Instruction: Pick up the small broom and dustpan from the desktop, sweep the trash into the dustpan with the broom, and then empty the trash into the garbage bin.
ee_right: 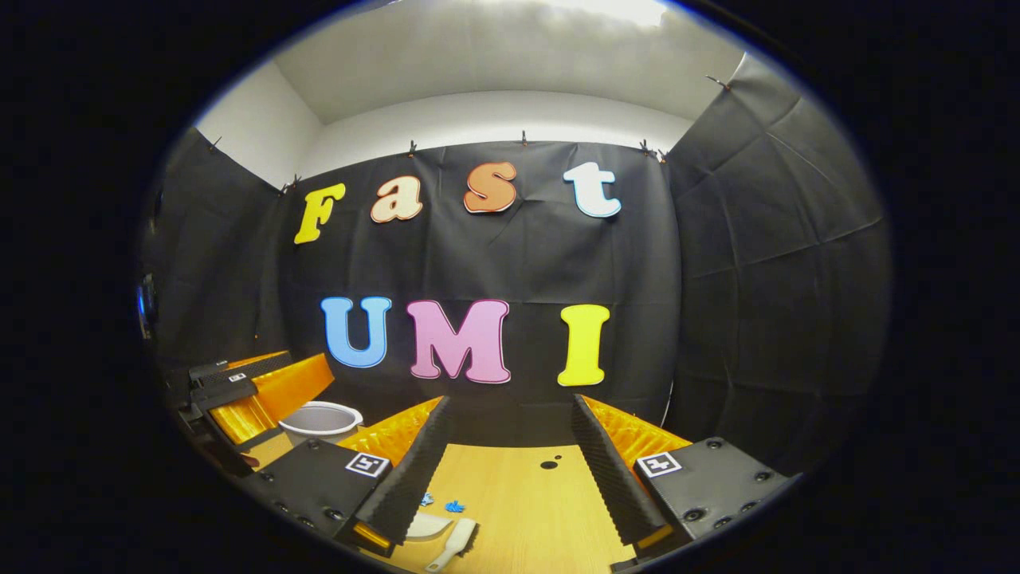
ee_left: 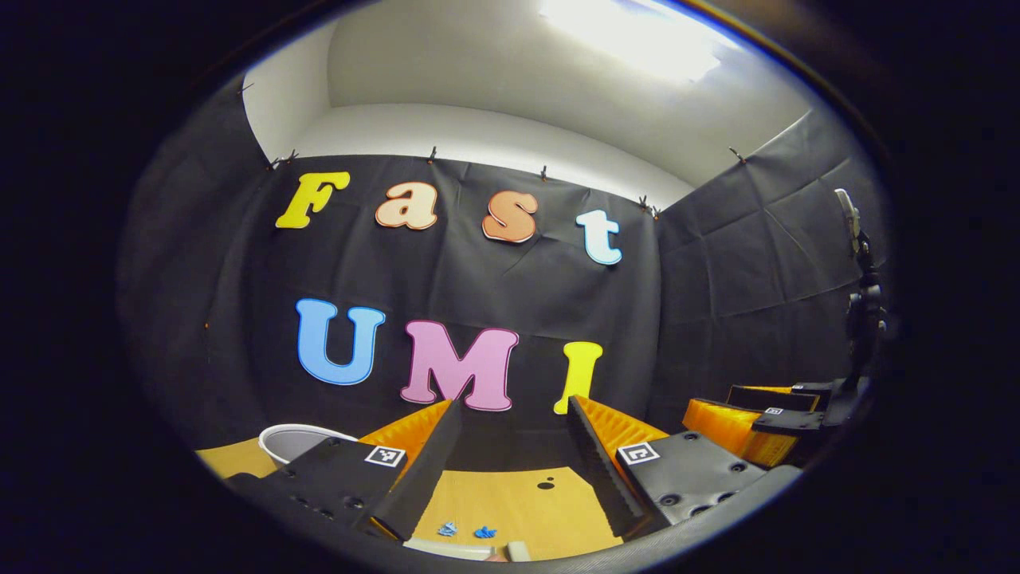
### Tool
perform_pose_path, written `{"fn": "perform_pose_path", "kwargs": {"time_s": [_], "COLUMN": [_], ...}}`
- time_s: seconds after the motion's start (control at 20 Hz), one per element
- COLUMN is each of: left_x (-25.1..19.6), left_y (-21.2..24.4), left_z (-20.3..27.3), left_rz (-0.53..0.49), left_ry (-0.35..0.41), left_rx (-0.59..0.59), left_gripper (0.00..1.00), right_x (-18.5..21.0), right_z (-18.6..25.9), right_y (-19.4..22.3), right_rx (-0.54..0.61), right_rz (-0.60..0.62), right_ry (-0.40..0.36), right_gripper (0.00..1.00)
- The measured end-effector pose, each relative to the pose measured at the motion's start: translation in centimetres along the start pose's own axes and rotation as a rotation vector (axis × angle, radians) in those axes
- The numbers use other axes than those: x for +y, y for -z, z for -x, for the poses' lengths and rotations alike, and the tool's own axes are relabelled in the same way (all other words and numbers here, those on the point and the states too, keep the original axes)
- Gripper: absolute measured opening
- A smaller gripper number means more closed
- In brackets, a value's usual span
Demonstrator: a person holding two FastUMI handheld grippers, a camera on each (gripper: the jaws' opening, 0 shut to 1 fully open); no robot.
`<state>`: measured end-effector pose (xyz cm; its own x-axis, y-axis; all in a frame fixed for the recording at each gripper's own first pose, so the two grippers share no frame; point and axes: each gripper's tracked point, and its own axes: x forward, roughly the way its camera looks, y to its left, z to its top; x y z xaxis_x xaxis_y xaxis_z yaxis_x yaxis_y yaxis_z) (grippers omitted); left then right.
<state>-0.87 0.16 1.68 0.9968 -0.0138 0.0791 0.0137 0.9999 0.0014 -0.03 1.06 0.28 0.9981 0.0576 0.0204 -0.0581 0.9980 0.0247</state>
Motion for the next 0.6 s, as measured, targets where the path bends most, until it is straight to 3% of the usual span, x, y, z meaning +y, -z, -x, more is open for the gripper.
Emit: {"fn": "perform_pose_path", "kwargs": {"time_s": [0.2, 0.6], "left_x": [0.1, 0.6], "left_y": [0.1, 0.4], "left_z": [0.2, 1.0], "left_rz": [-0.016, -0.036], "left_ry": [-0.004, -0.008], "left_rx": [0.001, 0.019], "left_gripper": [0.79, 0.80], "right_x": [0.4, 3.3], "right_z": [0.3, -0.9], "right_y": [0.0, -0.6], "right_rx": [0.007, 0.007], "right_rz": [-0.002, 0.029], "right_ry": [-0.001, -0.090], "right_gripper": [0.94, 0.94]}}
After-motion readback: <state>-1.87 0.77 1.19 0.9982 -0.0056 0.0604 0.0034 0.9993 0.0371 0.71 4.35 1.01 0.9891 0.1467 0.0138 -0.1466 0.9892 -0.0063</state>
